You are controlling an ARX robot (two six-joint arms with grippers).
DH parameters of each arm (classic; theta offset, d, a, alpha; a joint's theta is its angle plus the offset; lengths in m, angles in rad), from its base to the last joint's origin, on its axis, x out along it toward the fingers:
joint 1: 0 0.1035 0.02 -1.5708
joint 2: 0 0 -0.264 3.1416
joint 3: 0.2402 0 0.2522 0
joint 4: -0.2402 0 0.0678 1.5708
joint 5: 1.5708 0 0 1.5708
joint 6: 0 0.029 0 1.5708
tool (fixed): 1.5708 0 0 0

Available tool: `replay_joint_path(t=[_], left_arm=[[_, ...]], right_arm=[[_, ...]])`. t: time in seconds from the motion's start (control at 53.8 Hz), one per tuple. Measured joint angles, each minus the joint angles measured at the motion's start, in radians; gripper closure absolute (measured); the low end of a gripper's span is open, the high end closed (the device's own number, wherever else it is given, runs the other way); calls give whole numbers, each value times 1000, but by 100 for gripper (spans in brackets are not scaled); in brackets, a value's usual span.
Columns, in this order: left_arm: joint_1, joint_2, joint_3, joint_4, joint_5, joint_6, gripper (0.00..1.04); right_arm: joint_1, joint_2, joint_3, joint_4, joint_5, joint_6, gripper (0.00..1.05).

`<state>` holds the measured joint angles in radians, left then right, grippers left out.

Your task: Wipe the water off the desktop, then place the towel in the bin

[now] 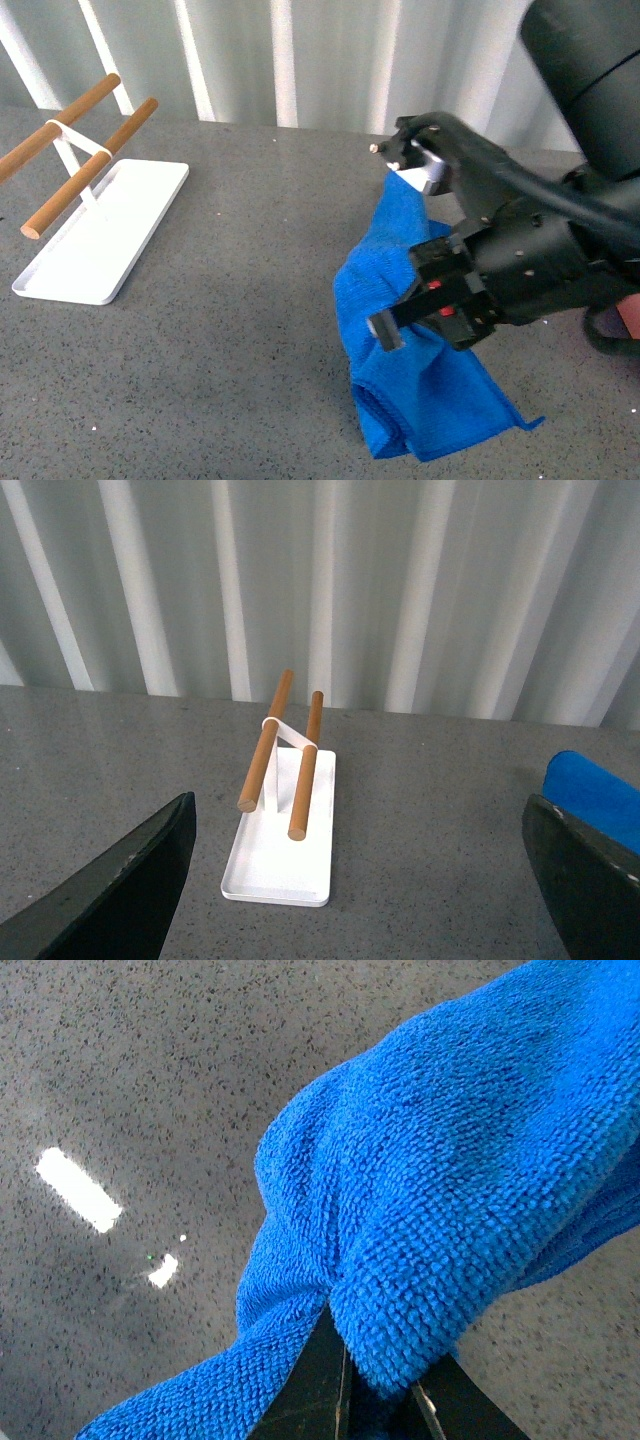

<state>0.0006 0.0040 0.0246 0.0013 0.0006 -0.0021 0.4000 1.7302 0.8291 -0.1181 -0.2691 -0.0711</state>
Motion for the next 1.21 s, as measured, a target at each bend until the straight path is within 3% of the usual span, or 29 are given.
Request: replay_joint_path(t=[0.316,0.594,0.947,1.207], left_arm=[[0,0,0,0,0,0,7],[0,0,0,0,0,0,7],[0,0,0,0,0,0,7],[0,0,0,0,0,0,7]], right_arm=[[-164,-88,-43,-64,2,-135,100],[-342,-51,50,-51,74,-221,100],[-380,-52,313,-45,128,-233,100],[-474,-262,422,-90,31,-174,100]])
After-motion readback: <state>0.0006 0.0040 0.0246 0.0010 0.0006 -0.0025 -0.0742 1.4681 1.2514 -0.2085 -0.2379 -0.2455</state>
